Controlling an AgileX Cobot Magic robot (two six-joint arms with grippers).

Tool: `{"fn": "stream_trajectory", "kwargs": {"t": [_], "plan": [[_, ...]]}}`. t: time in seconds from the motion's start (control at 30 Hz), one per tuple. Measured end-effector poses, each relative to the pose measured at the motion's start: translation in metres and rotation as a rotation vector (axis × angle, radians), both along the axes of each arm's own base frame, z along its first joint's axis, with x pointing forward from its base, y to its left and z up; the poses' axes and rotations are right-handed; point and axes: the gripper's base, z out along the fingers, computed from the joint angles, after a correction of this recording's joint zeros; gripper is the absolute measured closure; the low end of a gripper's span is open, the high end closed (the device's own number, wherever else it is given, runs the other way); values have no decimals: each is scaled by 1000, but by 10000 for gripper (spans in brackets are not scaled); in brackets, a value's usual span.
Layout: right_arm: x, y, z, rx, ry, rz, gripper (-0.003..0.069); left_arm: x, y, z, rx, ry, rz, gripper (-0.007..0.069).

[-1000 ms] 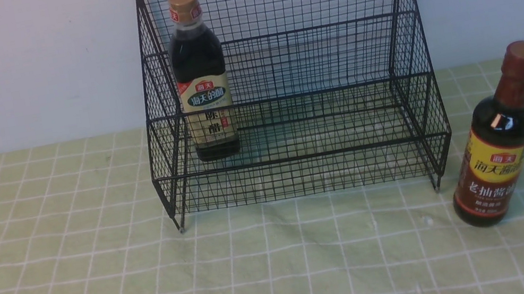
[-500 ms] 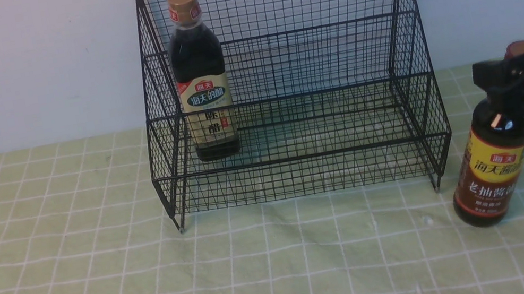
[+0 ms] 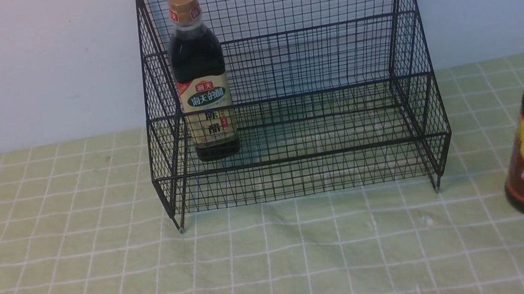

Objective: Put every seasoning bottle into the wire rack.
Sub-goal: Use the right arm to grab the condiment bottle closest to it, then use the right arm to put the condiment bottle back on the shelf

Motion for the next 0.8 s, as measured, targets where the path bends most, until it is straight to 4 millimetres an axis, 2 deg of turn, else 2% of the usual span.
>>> {"fn": "stream_trajectory", "kwargs": {"t": [0.07,0.17,0.27,0.33,0.37,0.43,0.47,0.5,0.57,0.7,0.8], "plan": [[-11,-2,33,23,-113,-9,393,0,0,0,0,0,0,631],[-17,2,76,53,-262,25,393,0,0,0,0,0,0,631],[-14,14,109,83,-362,90,393,0,0,0,0,0,0,631],[-10,20,119,94,-386,114,393,0,0,0,0,0,0,631],[-1,29,124,102,-390,145,393,0,0,0,0,0,0,631],[14,45,127,110,-378,190,393,0,0,0,0,0,0,631],[15,47,126,110,-376,193,393,0,0,0,0,0,0,631],[28,57,124,111,-356,217,393,0,0,0,0,0,0,631],[49,74,115,109,-313,244,393,0,0,0,0,0,0,631],[73,89,97,104,-259,265,393,0,0,0,0,0,0,631],[93,99,73,143,-189,271,393,0,0,0,0,0,0,631]]}}
